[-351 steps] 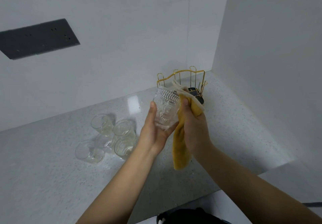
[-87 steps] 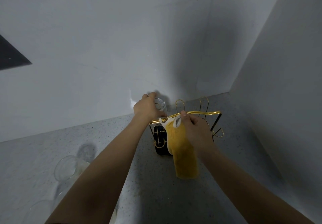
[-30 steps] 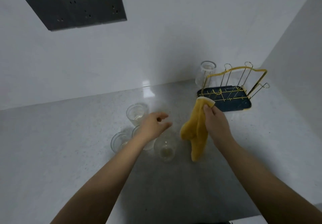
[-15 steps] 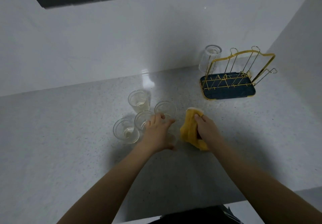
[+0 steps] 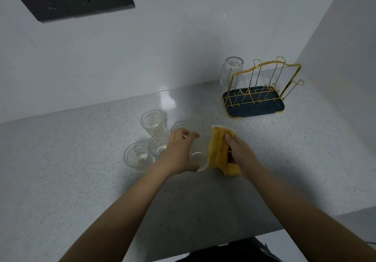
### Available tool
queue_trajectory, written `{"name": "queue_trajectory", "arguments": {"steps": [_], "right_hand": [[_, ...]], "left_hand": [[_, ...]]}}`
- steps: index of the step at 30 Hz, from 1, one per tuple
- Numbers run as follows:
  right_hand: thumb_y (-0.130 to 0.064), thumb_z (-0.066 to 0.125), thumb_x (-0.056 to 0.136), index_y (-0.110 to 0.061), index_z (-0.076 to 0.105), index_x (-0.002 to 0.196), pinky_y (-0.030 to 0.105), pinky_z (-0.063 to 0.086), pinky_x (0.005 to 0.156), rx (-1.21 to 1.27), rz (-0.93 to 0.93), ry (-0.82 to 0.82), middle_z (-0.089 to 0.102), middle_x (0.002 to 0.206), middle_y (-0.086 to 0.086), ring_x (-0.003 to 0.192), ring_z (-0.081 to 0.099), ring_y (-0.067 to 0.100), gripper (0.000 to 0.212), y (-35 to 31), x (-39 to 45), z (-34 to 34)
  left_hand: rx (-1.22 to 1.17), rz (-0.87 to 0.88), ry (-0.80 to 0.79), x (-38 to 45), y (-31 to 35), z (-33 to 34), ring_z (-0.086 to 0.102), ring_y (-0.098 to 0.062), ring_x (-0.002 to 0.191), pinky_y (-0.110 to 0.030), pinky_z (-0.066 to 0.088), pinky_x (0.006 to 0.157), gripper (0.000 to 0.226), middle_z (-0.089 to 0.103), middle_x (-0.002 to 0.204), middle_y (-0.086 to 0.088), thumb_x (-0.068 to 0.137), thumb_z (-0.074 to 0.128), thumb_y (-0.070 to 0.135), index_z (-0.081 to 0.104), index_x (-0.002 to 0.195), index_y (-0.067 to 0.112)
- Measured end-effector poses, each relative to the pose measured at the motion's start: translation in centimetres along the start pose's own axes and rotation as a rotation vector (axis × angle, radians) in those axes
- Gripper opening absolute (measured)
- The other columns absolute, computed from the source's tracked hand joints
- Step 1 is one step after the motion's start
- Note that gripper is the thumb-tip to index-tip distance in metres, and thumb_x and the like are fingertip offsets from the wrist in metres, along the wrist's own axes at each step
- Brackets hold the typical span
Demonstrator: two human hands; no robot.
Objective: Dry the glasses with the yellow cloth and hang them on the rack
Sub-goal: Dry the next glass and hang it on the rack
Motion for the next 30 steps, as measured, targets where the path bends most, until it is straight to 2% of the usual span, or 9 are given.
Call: {"name": "queue_trajectory", "arguments": {"steps": [5, 9, 12, 15, 18, 20, 23, 27, 30], "right_hand": [[-0.041, 0.034, 0.097, -0.019, 0.037, 0.137, 0.044, 0.038, 0.101, 0.137, -0.084, -0.024, 0.045, 0.139, 0.008, 0.123, 0.046, 0.029, 0.045, -3.0, -1.3, -2.5], [-0.040, 0.036, 0.096, -0.021, 0.037, 0.137, 0.043, 0.036, 0.100, 0.325, -0.110, -0.056, 0.049, 0.130, 0.002, 0.121, 0.047, 0.027, 0.045, -4.8, -2.5, -4.1], [-0.041, 0.039, 0.095, -0.018, 0.039, 0.136, 0.043, 0.041, 0.094, 0.508, -0.094, -0.027, 0.052, 0.117, 0.002, 0.112, 0.051, 0.027, 0.047, -5.4, -2.9, -5.9], [-0.042, 0.041, 0.094, -0.017, 0.041, 0.135, 0.049, 0.040, 0.100, 0.632, -0.096, 0.003, 0.054, 0.121, 0.005, 0.118, 0.049, 0.032, 0.048, -6.0, -3.0, -7.3], [-0.041, 0.040, 0.095, -0.016, 0.042, 0.133, 0.050, 0.040, 0.100, 0.685, -0.122, 0.011, 0.054, 0.119, 0.005, 0.112, 0.050, 0.029, 0.046, -7.2, -3.0, -8.7], [-0.041, 0.041, 0.095, -0.015, 0.046, 0.127, 0.050, 0.043, 0.097, 0.717, -0.143, 0.009, 0.058, 0.114, 0.005, 0.106, 0.054, 0.028, 0.041, -8.2, -2.7, -9.7], [-0.039, 0.042, 0.095, -0.016, 0.052, 0.112, 0.050, 0.045, 0.094, 0.744, -0.148, 0.015, 0.061, 0.104, 0.005, 0.099, 0.056, 0.027, 0.030, -9.3, -2.2, -11.3], [-0.041, 0.042, 0.094, -0.013, 0.053, 0.119, 0.049, 0.048, 0.087, 0.756, -0.171, -0.056, 0.062, 0.115, 0.011, 0.105, 0.058, 0.031, 0.038, -10.6, -2.0, -12.1], [-0.044, 0.039, 0.094, -0.012, 0.052, 0.125, 0.048, 0.047, 0.090, 0.818, -0.234, -0.104, 0.062, 0.120, 0.012, 0.108, 0.059, 0.030, 0.046, -12.0, -2.2, -13.0]], "left_hand": [[-0.392, -0.019, -0.020, 1.8, 3.5, -3.6, 0.047, -0.014, 0.120, -0.032, 0.048, 0.099, 0.085, 0.040, 0.132, 0.000, 0.067, 0.086, 0.026, 0.041, 0.138, 0.030], [-0.732, -0.080, 0.046, 3.8, 5.0, -4.3, 0.055, -0.016, 0.114, -0.028, 0.051, 0.090, 0.089, 0.049, 0.128, 0.003, 0.072, 0.084, 0.023, 0.034, 0.145, 0.023], [-1.041, -0.149, 0.118, 5.3, 5.5, -3.5, 0.062, -0.022, 0.111, -0.036, 0.054, 0.094, 0.096, 0.062, 0.125, -0.007, 0.060, 0.089, 0.042, 0.044, 0.138, 0.011], [-1.028, -0.099, 0.224, 6.0, 8.5, -4.8, 0.067, -0.010, 0.081, -0.021, 0.053, 0.068, 0.058, 0.070, 0.089, -0.001, 0.070, 0.068, 0.054, 0.064, 0.103, 0.006], [-1.005, -0.111, 0.234, 6.9, 10.7, -5.0, 0.067, -0.017, 0.089, -0.028, 0.055, 0.075, 0.061, 0.070, 0.097, -0.002, 0.075, 0.055, 0.064, 0.064, 0.108, 0.013], [-1.100, -0.052, 0.092, 7.8, 12.5, -4.4, 0.067, -0.022, 0.105, -0.040, 0.056, 0.088, 0.057, 0.068, 0.116, -0.003, 0.081, 0.063, 0.056, 0.056, 0.126, 0.022], [-1.225, 0.040, -0.109, 8.6, 14.7, -4.1, 0.064, -0.030, 0.112, -0.051, 0.054, 0.090, 0.072, 0.062, 0.128, -0.009, 0.077, 0.075, 0.018, 0.040, 0.139, 0.030], [-1.239, 0.019, -0.013, 9.4, 14.7, -5.0, 0.068, -0.029, 0.104, -0.045, 0.058, 0.084, 0.082, 0.067, 0.120, -0.012, 0.070, 0.080, 0.002, 0.042, 0.139, 0.025], [-1.447, -0.143, 0.101, 9.1, 14.1, -5.2, 0.071, -0.023, 0.090, -0.034, 0.059, 0.078, 0.042, 0.071, 0.105, -0.012, 0.078, 0.073, 0.017, 0.059, 0.117, 0.009]]}}
Point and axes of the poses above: each hand's wrist, its own x-axis towards the middle knuckle, its own z-axis out of the palm, y = z × x, the point moved 10 cm from there along x, towards the middle knuckle
